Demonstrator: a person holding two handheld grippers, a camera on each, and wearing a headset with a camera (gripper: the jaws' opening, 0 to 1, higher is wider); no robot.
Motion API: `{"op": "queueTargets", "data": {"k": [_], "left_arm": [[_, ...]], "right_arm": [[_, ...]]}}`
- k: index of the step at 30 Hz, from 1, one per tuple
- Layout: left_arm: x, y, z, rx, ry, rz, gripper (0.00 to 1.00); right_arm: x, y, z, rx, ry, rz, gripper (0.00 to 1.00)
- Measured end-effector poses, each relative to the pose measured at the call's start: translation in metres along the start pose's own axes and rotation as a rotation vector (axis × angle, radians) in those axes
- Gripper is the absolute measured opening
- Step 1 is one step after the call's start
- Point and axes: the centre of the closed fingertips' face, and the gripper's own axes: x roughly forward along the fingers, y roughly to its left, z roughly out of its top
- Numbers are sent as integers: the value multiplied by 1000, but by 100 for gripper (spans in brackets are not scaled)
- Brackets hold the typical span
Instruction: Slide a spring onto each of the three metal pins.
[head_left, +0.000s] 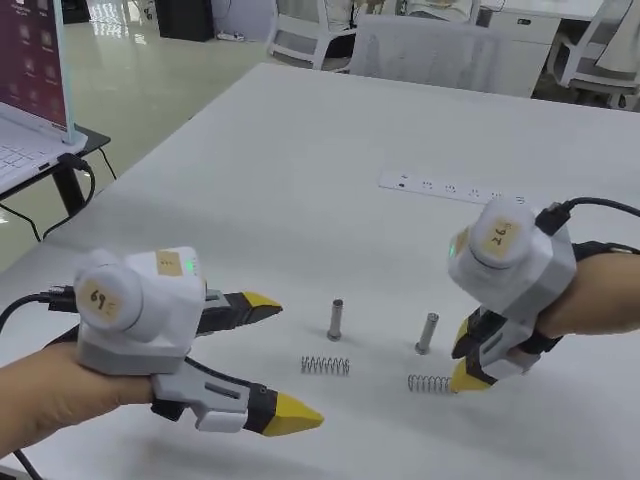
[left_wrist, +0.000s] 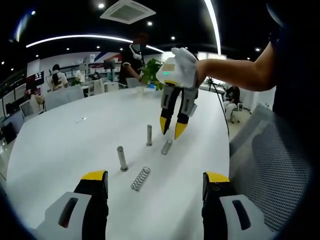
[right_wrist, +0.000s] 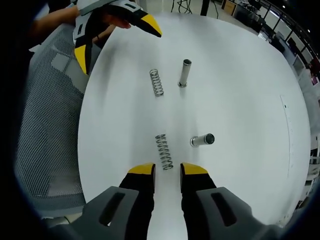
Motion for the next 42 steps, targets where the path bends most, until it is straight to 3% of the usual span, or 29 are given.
{"op": "queueTargets", "data": {"k": [26, 37, 42], "left_arm": [[0, -1, -2, -5, 6, -3, 72], [1, -3, -2, -2, 7, -11, 71], [1, -5, -1, 2, 9, -21, 69]], "right_arm": [[23, 2, -9, -56, 46, 1, 11], [22, 1, -6, -46, 34, -7, 8], [14, 2, -2, -29, 21, -5, 8]]}}
